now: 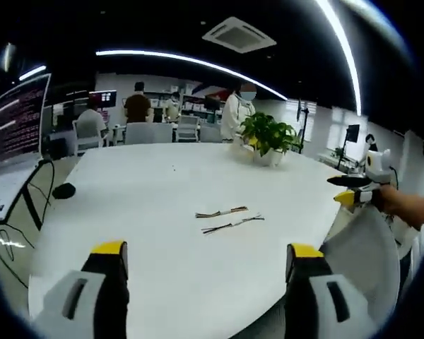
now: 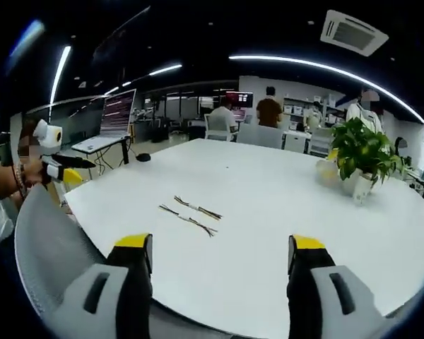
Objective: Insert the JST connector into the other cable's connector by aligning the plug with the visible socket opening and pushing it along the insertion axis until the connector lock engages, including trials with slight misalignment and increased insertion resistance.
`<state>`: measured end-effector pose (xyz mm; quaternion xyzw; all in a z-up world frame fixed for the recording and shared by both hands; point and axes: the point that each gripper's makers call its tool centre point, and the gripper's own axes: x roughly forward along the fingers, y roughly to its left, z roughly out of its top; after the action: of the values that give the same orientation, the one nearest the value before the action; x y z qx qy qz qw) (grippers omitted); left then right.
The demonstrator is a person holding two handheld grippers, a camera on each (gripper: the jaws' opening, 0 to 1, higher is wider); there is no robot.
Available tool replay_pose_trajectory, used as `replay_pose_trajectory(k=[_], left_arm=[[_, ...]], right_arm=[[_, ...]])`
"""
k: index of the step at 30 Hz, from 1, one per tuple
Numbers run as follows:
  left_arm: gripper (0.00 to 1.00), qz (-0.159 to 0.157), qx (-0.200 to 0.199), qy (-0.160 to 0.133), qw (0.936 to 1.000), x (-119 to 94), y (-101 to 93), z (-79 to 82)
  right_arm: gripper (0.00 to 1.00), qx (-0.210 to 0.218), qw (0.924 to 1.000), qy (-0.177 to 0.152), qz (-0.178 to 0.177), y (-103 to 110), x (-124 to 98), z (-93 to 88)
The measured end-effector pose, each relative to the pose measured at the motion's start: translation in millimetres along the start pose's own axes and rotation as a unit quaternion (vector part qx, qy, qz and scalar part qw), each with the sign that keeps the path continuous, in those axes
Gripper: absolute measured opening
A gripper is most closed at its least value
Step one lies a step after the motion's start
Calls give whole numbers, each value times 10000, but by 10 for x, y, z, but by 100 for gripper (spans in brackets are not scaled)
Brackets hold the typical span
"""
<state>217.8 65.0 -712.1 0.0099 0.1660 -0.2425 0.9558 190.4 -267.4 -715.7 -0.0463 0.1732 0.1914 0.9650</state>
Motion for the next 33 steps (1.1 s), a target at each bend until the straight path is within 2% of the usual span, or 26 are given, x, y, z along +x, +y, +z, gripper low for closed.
replay_pose_trajectory(k=[2,5,6,8,11,14,16,20,23,25,29,31,33], left_arm=[[88,269,54,-151,9995,-21,83,55],[92,252,247,150,9993,-2,97,-8],[92,138,405,350,9985,15,78,-47],[92,-19,488,562,9972,61,43,-64],[93,-136,442,421,9980,128,3,36],[93,-148,279,603,9977,186,-18,19],[94,-146,160,455,9987,235,-37,64],[94,-435,249,651,9966,328,-195,22],[92,-619,191,559,9963,347,-302,55],[91,-866,56,738,9935,339,-420,-24],[91,-950,151,738,9926,332,-496,-95],[91,-1049,279,857,9904,334,-525,-166],[91,-1069,270,877,9900,342,-527,-195]], right_arm=[[76,-36,9999,43,-132,2,16,-27],[75,16,9994,113,-321,-45,57,-44],[75,28,9994,117,-329,-47,65,-37],[75,8,9992,134,-380,-62,60,-20],[74,11,9988,165,-452,-92,32,19],[70,-16,9976,350,-596,-126,-18,-11],[69,-4,9975,362,-612,-114,-20,-29],[69,46,9967,419,-687,-105,-53,-65],[68,56,9967,404,-707,-69,-111,-57],[68,83,9965,422,-718,-44,-118,-76],[66,209,9962,419,-732,30,-115,-146],[61,113,9967,319,-744,55,-129,-119],[60,84,9963,338,-791,35,-147,-100]])
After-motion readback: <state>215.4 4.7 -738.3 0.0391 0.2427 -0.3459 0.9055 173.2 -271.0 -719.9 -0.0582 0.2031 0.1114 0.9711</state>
